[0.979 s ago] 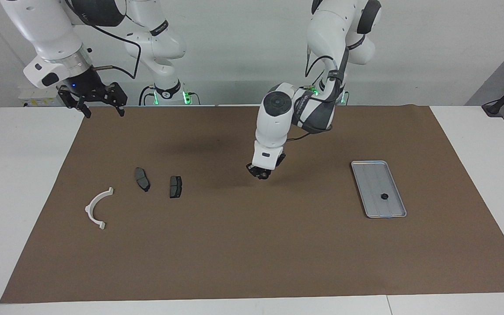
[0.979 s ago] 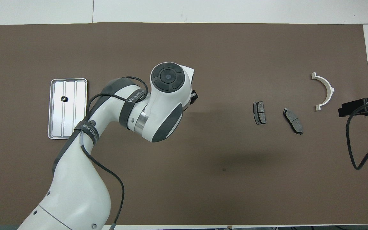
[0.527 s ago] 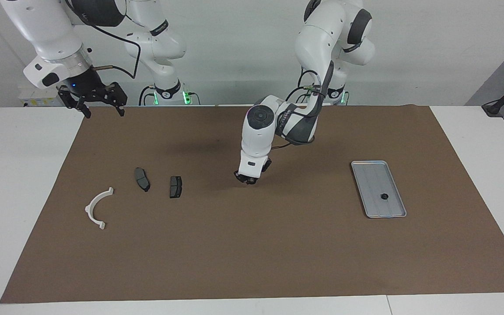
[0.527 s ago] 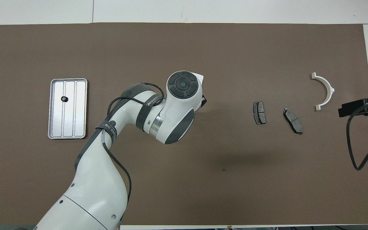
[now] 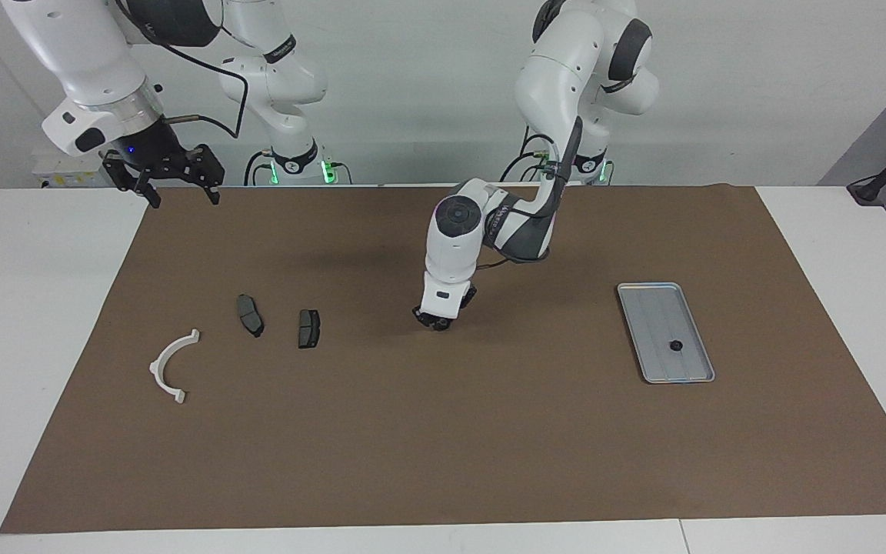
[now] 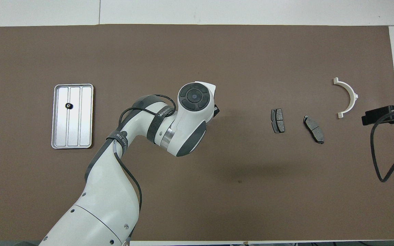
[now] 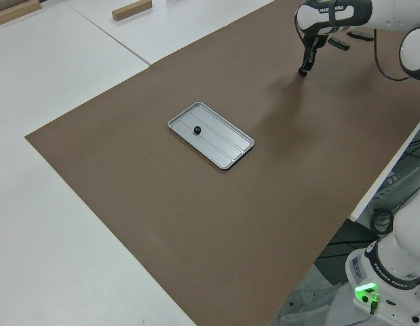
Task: Place bearing gear from tray to pile
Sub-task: 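Carry the bearing to the table center and release it with the left gripper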
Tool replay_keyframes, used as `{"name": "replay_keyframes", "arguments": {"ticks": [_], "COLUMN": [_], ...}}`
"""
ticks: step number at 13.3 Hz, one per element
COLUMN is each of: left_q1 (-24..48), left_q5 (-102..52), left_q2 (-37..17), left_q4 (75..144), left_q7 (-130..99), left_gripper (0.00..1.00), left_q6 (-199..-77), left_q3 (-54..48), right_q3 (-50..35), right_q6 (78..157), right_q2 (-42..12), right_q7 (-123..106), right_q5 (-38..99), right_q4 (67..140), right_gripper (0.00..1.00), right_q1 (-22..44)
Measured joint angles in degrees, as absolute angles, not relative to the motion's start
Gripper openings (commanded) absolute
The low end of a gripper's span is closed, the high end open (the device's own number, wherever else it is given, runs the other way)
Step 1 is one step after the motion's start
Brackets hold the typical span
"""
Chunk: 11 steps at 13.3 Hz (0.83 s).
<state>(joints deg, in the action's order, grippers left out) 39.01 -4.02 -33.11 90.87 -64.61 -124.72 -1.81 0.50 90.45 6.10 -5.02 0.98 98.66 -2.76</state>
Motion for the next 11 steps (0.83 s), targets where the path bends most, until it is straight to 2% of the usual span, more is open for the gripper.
{"name": "replay_keyframes", "arguments": {"ticks": [4,5,6,7,8,11], "left_q1": [39.0,39.0,39.0,39.0,39.0,39.0], "left_q5": [-4.0,-4.0,-4.0,-4.0,-4.0,-4.0], "left_q2": [-33.1,-33.1,-33.1,-33.1,-33.1,-33.1], "left_q4": [91.3,91.5,91.7,91.8,91.8,91.6], "left_q7": [-65.6,-65.7,-65.8,-65.9,-66.0,-66.7], "left_gripper": [0.3,0.46,0.75,0.93,1.0,1.0], "left_q6": [-125.7,-126.0,-126.3,-126.3,-126.3,-126.0], "left_q3": [-1.8,-1.8,-1.8,-1.8,-1.8,-1.7], "right_q3": [0.6,0.6,0.6,0.6,0.6,0.6], "right_q6": [90.5,90.5,90.5,90.5,90.5,90.5], "right_q2": [6.1,6.1,6.1,6.1,6.1,6.1], "right_q7": [-5.0,-5.0,-5.1,-5.1,-5.1,-5.1], "right_q5": [1.0,1.0,1.0,1.0,1.0,1.0], "right_q4": [98.7,98.8,98.8,98.9,99.0,99.5], "right_gripper": [1.0,1.0,1.0,1.0,1.0,1.0], "right_q1": [-3.0,-3.4,-3.8,-4.0,-4.1,-4.1]}}
